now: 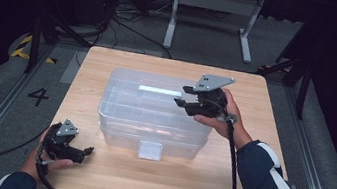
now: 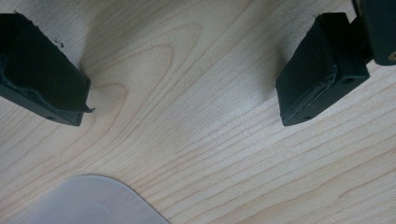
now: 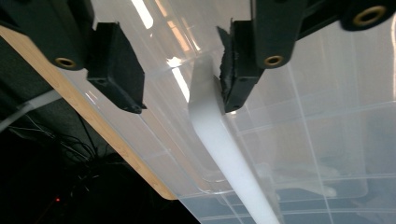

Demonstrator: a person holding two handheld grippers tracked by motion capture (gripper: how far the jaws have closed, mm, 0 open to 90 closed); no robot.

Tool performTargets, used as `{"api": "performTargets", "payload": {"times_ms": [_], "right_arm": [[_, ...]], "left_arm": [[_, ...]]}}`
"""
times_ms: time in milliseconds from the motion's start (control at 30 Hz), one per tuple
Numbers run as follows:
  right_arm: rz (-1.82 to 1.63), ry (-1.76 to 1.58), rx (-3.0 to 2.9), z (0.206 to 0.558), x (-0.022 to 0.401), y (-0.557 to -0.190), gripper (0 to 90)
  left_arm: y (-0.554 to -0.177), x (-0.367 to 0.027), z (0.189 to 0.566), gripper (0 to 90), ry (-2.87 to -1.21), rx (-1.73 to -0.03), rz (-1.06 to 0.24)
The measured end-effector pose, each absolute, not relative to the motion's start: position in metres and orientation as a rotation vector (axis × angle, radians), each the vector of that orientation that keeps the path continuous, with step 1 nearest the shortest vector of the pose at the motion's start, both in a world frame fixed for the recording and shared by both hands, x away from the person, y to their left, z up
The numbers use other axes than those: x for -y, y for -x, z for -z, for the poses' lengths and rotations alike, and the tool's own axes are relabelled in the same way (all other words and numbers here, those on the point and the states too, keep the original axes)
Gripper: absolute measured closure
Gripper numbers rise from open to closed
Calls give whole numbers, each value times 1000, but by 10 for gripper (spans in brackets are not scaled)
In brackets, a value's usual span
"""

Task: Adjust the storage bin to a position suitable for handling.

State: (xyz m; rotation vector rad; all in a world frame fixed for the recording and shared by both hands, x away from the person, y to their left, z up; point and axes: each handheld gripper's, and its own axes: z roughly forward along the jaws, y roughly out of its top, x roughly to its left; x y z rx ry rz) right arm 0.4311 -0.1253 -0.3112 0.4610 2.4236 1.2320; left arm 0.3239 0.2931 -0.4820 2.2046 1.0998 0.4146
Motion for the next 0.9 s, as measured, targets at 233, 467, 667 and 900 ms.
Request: {"api": "performTargets", "payload": {"times_ms": [233, 467, 667, 900], "right_arm": [[-1208, -373, -2458, 309, 120, -428, 733], [-1232, -382, -2459, 307, 118, -429, 759], [-1224, -399, -2465, 302, 117, -431, 757], [-1221, -415, -2482, 297, 117, -436, 755]], "left_arm": [[-319, -300, 481, 167, -2164, -1105, -432], [-318, -300, 481, 198, -2161, -1101, -439], [-318, -296, 478, 261, -2181, -1078, -452], [-317, -294, 466, 364, -2181, -1069, -527]]}}
